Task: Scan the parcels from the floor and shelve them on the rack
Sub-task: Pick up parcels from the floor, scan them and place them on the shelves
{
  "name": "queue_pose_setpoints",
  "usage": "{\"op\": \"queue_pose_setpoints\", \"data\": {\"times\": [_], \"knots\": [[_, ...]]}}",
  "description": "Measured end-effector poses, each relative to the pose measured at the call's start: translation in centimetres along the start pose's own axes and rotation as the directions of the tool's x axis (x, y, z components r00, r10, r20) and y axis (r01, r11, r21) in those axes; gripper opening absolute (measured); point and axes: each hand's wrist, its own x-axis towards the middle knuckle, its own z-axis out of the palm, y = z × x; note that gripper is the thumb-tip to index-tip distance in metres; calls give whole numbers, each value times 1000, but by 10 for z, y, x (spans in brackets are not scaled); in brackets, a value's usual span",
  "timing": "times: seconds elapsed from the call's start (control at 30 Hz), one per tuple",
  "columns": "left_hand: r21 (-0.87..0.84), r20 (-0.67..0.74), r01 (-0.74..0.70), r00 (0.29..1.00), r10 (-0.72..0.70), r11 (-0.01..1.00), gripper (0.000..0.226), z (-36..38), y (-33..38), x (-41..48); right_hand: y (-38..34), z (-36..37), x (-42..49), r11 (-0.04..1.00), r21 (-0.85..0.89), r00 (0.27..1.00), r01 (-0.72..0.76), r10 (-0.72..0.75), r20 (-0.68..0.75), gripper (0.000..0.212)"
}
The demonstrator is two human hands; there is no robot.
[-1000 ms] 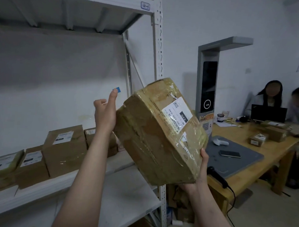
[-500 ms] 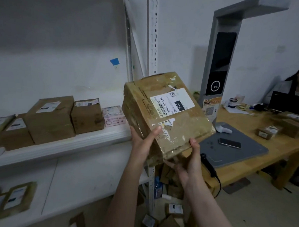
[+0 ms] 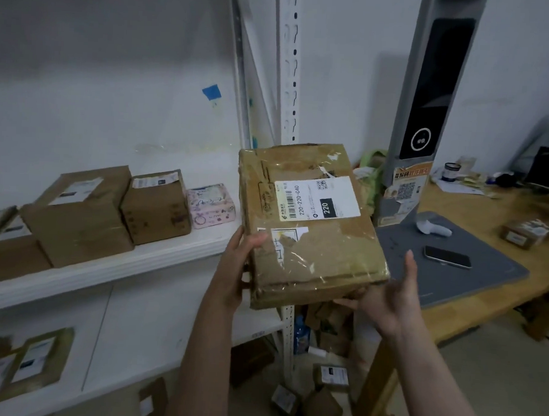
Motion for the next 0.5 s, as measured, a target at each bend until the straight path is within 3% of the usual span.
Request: {"op": "queue_pose_setpoints", "data": {"times": [0.07, 0.23, 0.3, 0.4, 0.5], "knots": [[68, 48, -4, 999, 1, 998, 93, -3, -2, 9, -3, -3, 6, 991, -129, 996, -35, 45, 76, 95], [127, 72, 82, 993, -91, 988, 129, -11, -11, 33, 17, -24, 9, 965, -224, 987, -136, 152, 56, 113], [110, 76, 123, 988, -132, 986, 130, -11, -16, 43, 24, -30, 11, 970, -183, 984, -161, 171, 40, 116], [57, -4, 99, 995, -98, 993, 101, 4, -8, 41, 34, -34, 14, 985, -77, 988, -152, 155, 27, 115], [-150, -276, -6, 961, -36, 989, 67, 17, -17, 46, 40, -38, 19, 987, 51, 989, -149, 148, 19, 112]]}}
